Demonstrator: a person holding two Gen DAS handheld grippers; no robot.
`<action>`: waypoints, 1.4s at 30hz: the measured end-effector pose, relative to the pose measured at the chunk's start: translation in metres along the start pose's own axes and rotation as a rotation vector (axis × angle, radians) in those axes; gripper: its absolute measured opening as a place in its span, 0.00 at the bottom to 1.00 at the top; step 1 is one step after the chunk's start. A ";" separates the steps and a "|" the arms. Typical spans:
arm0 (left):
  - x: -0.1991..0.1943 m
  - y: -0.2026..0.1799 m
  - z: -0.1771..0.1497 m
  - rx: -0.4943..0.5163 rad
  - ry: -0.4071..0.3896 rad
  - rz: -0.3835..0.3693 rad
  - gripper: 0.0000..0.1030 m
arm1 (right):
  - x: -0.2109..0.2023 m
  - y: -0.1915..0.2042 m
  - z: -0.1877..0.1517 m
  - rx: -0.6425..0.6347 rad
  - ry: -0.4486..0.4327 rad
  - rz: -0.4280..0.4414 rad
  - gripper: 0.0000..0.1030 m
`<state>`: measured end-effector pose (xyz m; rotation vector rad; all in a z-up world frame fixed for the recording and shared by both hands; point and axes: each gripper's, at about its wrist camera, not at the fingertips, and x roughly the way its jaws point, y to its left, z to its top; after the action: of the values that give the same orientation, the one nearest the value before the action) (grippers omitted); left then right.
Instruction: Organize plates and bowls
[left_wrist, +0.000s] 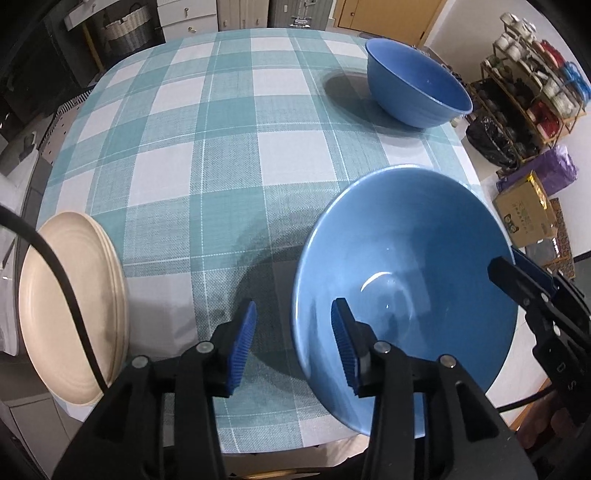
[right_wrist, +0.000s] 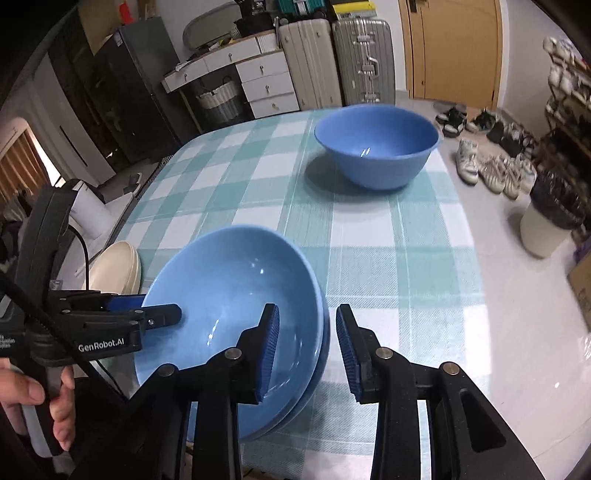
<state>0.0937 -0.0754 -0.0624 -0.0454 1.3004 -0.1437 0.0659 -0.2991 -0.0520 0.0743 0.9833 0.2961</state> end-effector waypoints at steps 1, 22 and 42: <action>0.001 0.000 0.000 0.005 0.001 0.004 0.41 | 0.003 0.000 -0.001 -0.001 0.007 -0.002 0.28; 0.008 -0.001 -0.002 -0.004 0.016 -0.008 0.41 | 0.020 0.001 -0.004 0.012 0.075 -0.048 0.13; -0.043 -0.007 -0.017 0.036 -0.299 0.048 0.46 | -0.055 0.021 -0.042 0.035 -0.438 -0.053 0.84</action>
<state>0.0660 -0.0756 -0.0251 -0.0047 0.9995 -0.1137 -0.0023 -0.2979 -0.0266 0.1387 0.5543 0.2014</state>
